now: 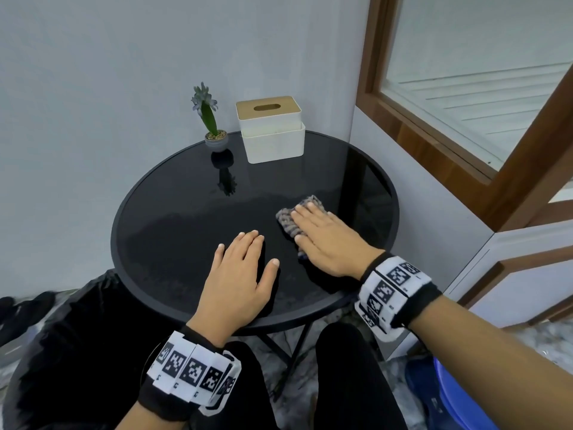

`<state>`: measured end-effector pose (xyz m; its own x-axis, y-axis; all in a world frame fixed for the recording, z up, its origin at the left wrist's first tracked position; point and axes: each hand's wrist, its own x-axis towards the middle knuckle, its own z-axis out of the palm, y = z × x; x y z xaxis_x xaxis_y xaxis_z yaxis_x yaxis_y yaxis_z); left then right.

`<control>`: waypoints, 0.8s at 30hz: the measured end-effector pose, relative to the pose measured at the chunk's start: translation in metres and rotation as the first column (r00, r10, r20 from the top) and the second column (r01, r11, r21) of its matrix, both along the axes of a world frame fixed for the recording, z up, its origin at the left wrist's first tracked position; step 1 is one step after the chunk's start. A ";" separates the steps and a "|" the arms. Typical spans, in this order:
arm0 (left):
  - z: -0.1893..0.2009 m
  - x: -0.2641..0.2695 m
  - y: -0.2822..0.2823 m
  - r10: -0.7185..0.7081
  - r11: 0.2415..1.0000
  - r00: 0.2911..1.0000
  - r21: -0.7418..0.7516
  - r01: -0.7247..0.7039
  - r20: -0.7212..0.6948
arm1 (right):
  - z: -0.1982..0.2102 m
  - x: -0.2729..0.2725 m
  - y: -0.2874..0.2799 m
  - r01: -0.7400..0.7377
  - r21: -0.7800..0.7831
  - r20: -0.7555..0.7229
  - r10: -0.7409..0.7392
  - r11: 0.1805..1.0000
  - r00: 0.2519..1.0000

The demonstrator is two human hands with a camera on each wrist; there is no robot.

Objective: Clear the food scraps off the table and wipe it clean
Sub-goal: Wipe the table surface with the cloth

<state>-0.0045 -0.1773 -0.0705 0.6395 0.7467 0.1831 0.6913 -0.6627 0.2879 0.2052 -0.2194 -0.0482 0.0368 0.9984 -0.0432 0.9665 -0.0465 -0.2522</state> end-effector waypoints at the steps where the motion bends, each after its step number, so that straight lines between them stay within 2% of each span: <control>1: 0.000 0.000 0.000 -0.002 1.000 1.000 0.001 0.002 0.002 | -0.001 -0.004 -0.009 -0.038 0.015 -0.009 0.038 0.999 0.999; 5: -0.001 -0.001 -0.001 -0.010 1.000 1.000 0.005 0.010 0.008 | -0.004 0.002 -0.048 -0.106 0.074 -0.041 0.109 0.992 0.993; 8: -0.002 0.001 -0.004 -0.011 1.000 1.000 0.009 0.011 0.010 | -0.001 0.017 -0.060 -0.005 0.043 -0.005 0.005 0.999 1.000; 13: -0.003 0.002 -0.003 -0.004 1.000 1.000 0.015 0.004 -0.002 | 0.001 0.012 -0.038 0.143 0.011 0.034 -0.143 0.990 0.989; 15: -0.002 0.002 -0.003 -0.004 1.000 1.000 0.017 0.004 -0.004 | -0.001 -0.003 -0.032 0.125 0.027 0.034 -0.126 0.992 0.991; 19: -0.002 -0.001 -0.001 -0.006 1.000 1.000 0.023 0.005 0.008 | -0.007 -0.029 -0.044 -0.008 0.070 0.023 0.006 0.998 1.000; 24: -0.001 -0.001 -0.002 -0.008 1.000 1.000 -0.002 0.008 0.019 | -0.006 -0.021 -0.075 -0.051 0.076 0.046 0.047 0.996 0.998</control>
<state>-0.0057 -0.1796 -0.0718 0.6417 0.7420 0.1941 0.6804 -0.6676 0.3024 0.1846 -0.2944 -0.0538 -0.0119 0.9993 0.0344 0.9774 0.0189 -0.2106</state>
